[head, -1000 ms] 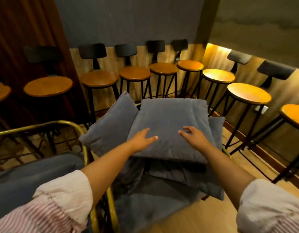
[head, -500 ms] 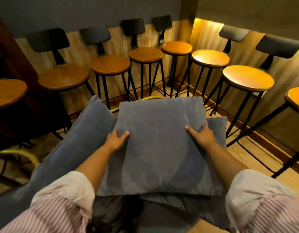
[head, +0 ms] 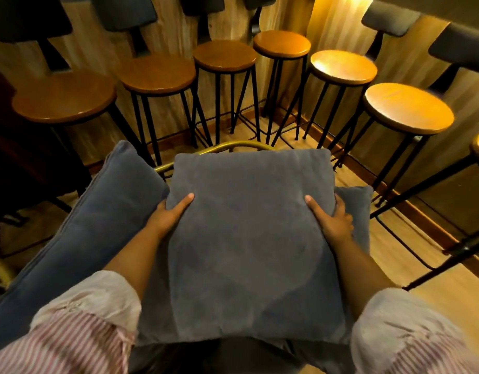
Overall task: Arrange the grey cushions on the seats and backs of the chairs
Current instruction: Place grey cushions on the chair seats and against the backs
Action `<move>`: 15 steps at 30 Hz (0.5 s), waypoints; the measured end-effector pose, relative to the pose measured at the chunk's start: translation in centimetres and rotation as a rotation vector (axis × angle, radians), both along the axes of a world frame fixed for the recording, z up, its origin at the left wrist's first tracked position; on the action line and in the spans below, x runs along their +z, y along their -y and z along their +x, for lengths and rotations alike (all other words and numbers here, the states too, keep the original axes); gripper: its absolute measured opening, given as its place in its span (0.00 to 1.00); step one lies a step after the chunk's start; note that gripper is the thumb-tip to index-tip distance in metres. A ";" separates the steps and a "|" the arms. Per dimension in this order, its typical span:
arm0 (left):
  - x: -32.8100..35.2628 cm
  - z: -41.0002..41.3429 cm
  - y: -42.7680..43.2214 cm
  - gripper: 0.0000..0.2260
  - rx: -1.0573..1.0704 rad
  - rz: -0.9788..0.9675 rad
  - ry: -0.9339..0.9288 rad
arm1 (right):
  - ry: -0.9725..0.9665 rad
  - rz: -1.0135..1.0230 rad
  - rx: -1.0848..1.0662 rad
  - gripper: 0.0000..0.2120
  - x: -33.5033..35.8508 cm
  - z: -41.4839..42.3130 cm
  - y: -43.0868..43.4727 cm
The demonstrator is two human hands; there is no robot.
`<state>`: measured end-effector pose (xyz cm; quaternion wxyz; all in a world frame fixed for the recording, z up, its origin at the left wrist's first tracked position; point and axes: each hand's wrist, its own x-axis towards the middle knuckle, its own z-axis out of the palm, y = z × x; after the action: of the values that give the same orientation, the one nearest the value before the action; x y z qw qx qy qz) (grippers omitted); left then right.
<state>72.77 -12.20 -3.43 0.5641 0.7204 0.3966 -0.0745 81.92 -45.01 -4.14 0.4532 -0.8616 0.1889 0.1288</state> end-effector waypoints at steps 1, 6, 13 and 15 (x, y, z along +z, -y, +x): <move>0.0 -0.1 0.0 0.41 0.010 -0.015 0.012 | -0.005 0.021 0.006 0.49 0.0 -0.1 0.1; 1.1 -1.2 0.8 0.33 0.072 -0.055 0.159 | 0.051 0.267 0.015 0.46 1.4 -1.1 0.9; 7.0 -6.1 3.0 0.32 0.092 0.030 0.369 | 0.256 0.356 0.005 0.38 5.4 -6.3 2.5; 9.7 -8.2 3.4 0.34 0.088 0.068 0.410 | 0.303 0.396 0.012 0.36 6.9 -8.2 2.8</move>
<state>64.54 -15.60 6.27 0.6112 0.7209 0.3070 0.1117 73.68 -47.82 2.75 0.6356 -0.7666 0.0846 0.0353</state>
